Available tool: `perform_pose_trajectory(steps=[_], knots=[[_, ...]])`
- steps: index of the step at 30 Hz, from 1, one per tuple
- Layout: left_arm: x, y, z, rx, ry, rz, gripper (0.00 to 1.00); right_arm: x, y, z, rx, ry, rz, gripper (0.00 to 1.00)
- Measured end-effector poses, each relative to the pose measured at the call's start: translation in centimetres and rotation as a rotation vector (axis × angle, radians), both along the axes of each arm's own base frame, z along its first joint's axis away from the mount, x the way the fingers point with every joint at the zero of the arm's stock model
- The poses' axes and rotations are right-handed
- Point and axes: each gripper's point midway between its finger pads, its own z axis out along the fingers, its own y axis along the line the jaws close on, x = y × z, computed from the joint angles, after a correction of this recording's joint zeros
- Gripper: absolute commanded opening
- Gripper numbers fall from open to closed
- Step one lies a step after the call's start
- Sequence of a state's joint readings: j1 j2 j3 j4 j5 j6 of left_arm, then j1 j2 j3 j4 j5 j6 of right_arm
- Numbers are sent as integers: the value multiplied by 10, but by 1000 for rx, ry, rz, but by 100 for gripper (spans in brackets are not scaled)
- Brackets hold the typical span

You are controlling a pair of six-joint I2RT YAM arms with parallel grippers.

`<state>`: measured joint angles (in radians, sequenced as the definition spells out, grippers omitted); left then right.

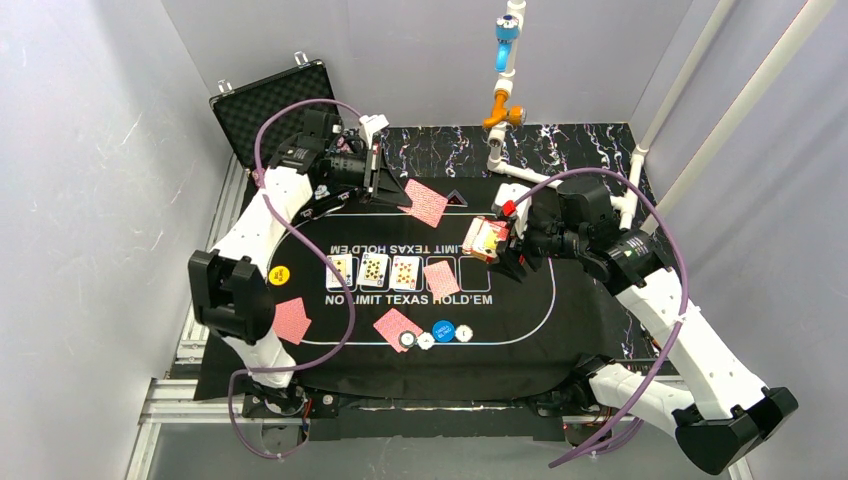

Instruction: Distribute texas hold em gaming equipment

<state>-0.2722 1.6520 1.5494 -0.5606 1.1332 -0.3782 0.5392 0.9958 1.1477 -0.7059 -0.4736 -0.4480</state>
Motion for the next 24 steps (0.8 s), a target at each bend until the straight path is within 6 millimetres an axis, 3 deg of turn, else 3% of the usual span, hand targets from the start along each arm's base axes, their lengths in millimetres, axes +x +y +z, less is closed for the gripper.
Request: perform_pose_trajectory(steps=[3,9,13,16,20,24], knots=[[10,-4,-18,44,-19,-39,0,0,0,0,-2,1,0,1],[11,-28,-83,168,19,-177,0,-3,-2,-4,-15,14,0,1],[-2,-56,-136,277,26,-335,0,-6,-6,-9,-37,32,-2,1],[-23,-71,-172,367,25,-461,0,-6,-7,-10,-44,30,-2,1],[-49,-82,-200,446,21,-581,0,-6,-7,-10,-47,27,1,1],[-53,-89,-209,492,-19,-633,0,-6,-7,-10,-47,26,2,1]])
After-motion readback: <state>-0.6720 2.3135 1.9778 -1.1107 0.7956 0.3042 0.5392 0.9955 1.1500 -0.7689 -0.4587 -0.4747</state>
